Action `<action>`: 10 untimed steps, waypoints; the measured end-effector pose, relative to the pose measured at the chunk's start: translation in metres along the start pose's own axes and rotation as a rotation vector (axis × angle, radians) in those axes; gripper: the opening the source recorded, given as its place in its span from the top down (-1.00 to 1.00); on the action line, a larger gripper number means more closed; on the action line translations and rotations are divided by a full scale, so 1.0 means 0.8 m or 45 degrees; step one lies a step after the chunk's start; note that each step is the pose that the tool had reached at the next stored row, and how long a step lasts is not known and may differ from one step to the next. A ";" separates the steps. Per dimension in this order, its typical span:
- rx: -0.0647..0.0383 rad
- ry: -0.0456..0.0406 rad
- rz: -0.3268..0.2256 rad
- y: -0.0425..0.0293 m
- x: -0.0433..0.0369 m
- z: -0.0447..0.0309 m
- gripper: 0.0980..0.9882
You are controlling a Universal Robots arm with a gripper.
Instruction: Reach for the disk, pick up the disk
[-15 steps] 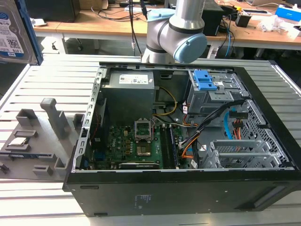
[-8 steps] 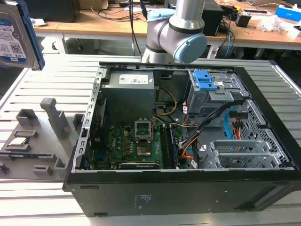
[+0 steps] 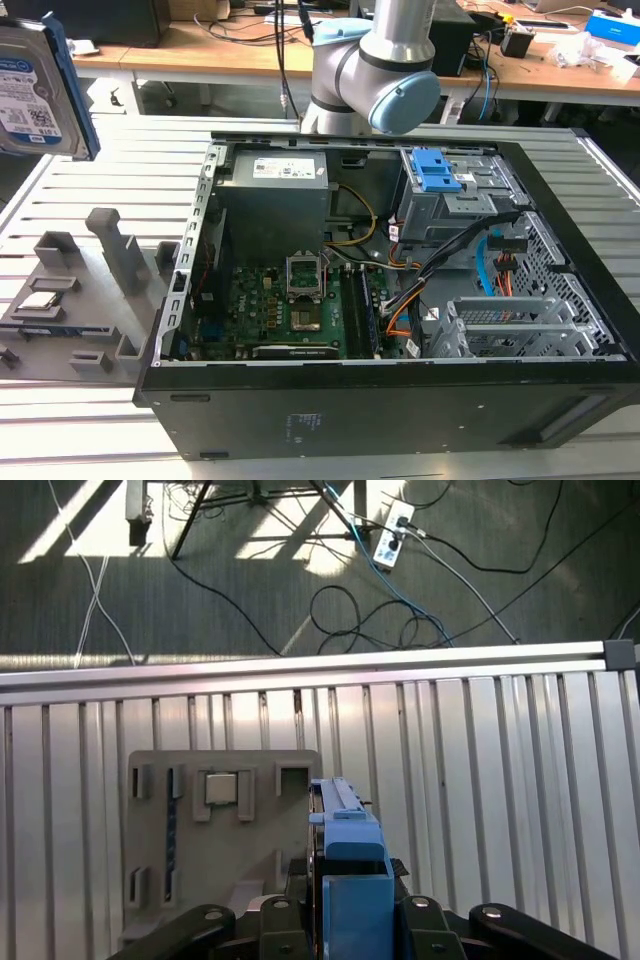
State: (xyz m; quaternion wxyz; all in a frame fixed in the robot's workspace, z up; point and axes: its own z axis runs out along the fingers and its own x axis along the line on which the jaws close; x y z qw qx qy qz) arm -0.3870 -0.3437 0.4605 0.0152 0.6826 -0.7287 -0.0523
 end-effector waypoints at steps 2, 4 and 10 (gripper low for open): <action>0.000 0.000 0.000 -0.0006 0.000 0.0053 0.40; 0.000 0.000 0.000 -0.0012 0.000 0.0106 0.40; -0.002 0.001 0.000 -0.0034 0.001 0.0285 0.40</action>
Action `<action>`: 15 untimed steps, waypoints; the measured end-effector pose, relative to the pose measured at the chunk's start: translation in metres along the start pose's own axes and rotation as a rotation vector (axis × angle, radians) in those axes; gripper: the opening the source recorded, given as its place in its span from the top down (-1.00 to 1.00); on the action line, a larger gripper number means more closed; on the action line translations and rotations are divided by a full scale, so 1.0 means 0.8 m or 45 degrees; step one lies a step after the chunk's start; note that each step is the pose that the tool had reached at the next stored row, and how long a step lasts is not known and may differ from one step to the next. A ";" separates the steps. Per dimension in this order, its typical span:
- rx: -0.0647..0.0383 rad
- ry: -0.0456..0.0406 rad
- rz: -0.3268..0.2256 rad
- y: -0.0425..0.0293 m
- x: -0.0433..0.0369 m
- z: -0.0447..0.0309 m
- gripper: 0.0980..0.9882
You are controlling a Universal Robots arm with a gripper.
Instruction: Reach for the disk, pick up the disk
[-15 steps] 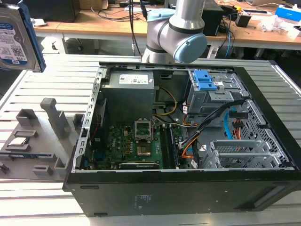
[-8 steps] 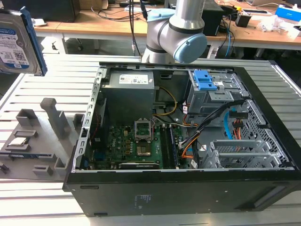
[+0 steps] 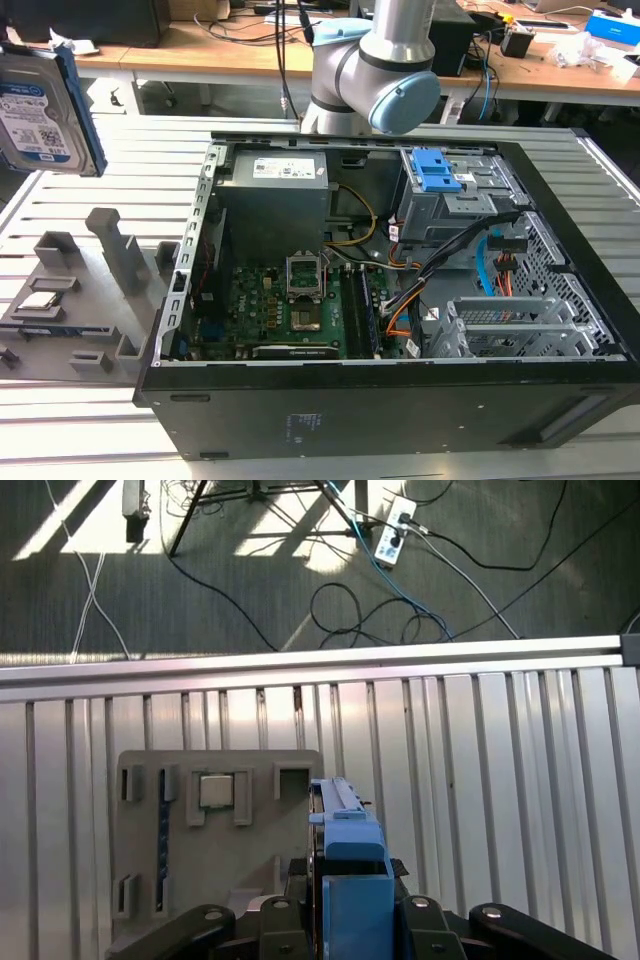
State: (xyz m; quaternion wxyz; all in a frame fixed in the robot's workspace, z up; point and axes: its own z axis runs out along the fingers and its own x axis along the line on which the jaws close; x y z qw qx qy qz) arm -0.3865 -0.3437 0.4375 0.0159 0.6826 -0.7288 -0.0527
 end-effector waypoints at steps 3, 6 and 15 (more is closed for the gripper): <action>0.000 0.000 0.000 -0.0004 0.000 0.0002 0.40; -0.002 0.009 -0.054 -0.0003 -0.001 0.0001 0.40; -0.007 0.035 -0.157 0.0036 -0.003 -0.0396 0.40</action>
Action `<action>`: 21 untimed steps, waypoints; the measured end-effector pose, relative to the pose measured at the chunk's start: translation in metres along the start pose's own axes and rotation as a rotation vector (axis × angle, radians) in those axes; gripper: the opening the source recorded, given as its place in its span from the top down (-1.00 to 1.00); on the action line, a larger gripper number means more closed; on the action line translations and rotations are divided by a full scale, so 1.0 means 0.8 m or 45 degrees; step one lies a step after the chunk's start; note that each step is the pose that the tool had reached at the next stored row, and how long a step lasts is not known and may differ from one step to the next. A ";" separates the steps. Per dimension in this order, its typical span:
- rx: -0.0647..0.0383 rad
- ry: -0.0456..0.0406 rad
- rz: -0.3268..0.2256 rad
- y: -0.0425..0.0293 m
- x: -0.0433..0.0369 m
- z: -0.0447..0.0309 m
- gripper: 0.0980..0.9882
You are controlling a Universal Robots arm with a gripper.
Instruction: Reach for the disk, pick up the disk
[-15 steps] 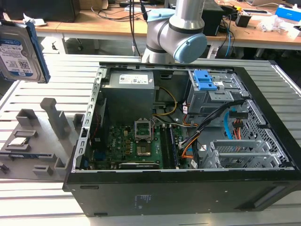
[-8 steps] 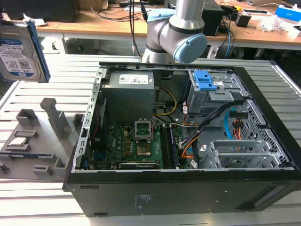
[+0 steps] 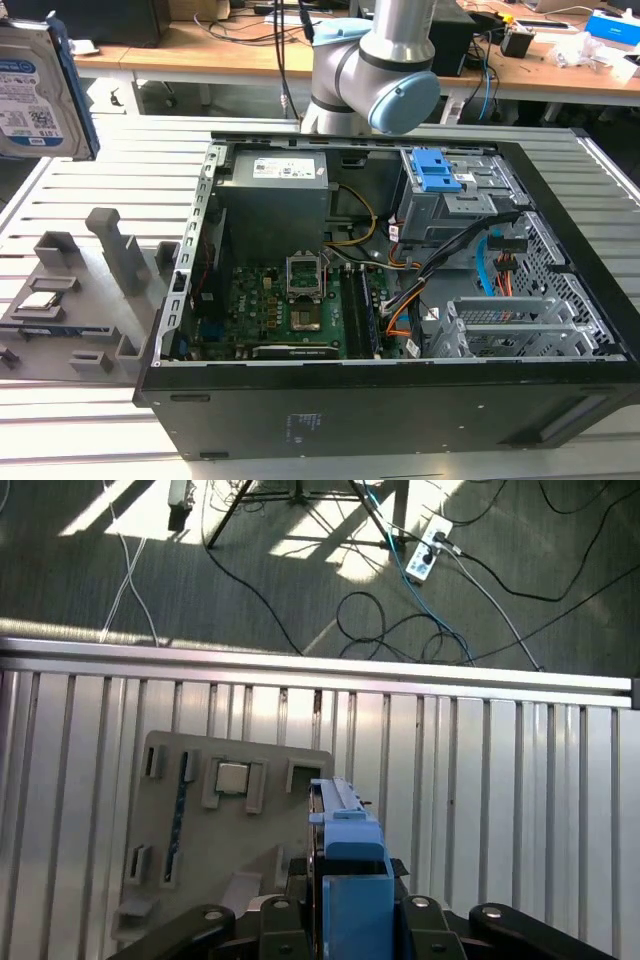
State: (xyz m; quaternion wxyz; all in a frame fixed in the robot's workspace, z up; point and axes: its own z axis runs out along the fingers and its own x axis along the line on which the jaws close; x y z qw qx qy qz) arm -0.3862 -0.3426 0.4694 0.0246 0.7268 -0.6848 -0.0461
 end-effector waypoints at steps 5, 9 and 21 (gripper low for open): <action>0.000 0.000 0.000 0.0005 0.000 -0.0042 0.40; 0.000 0.002 0.001 -0.0123 0.000 -0.0057 0.40; -0.001 0.007 0.001 -0.1023 0.005 -0.0137 0.40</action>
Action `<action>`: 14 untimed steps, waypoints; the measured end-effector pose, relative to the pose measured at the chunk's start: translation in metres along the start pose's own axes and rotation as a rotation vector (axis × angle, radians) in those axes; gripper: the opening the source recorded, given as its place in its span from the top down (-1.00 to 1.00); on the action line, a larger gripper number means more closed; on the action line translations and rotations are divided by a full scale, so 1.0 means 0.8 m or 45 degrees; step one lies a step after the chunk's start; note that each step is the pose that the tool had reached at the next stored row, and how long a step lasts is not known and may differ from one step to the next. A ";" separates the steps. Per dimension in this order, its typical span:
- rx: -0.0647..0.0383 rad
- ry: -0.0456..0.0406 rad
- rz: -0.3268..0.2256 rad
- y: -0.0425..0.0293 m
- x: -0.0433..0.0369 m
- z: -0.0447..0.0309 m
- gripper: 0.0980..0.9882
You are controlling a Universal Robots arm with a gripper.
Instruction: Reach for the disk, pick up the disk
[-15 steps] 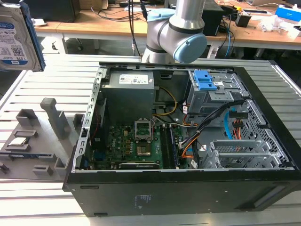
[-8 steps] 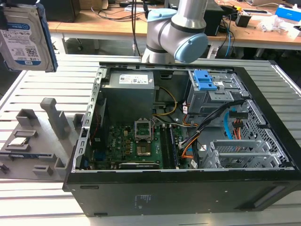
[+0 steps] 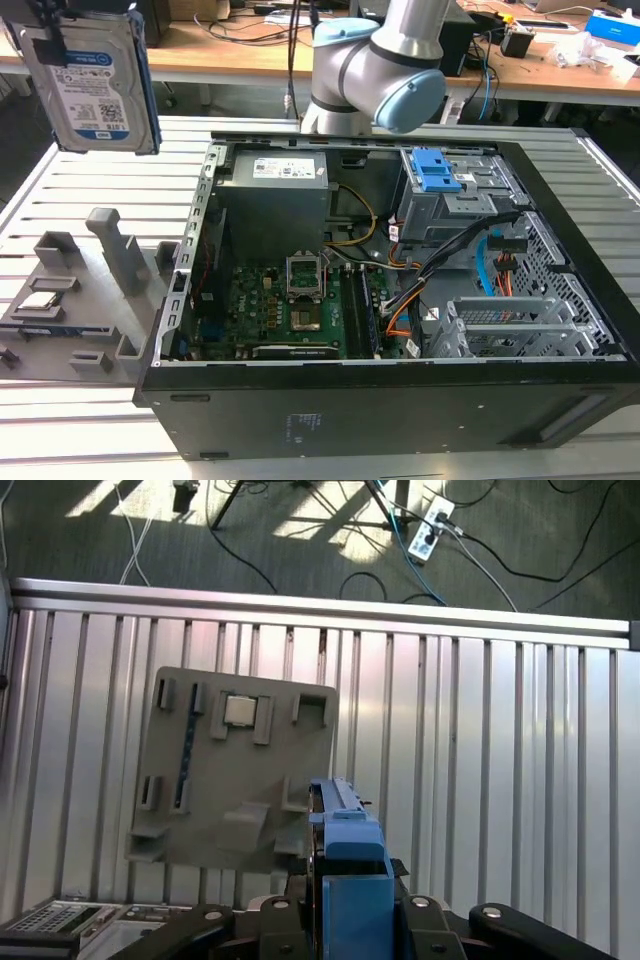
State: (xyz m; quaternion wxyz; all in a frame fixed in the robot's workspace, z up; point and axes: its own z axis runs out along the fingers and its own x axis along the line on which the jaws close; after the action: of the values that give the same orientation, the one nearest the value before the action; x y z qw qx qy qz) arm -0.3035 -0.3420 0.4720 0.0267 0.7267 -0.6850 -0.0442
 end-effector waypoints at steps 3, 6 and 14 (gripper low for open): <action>0.000 0.001 0.000 -0.0228 0.001 -0.0020 0.40; 0.000 0.003 0.000 -0.0463 0.003 -0.0042 0.40; -0.001 0.007 0.001 -0.1071 0.006 -0.0097 0.40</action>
State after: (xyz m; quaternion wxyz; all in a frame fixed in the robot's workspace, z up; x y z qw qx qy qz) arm -0.2174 -0.3416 0.4711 0.0286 0.7266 -0.6851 -0.0424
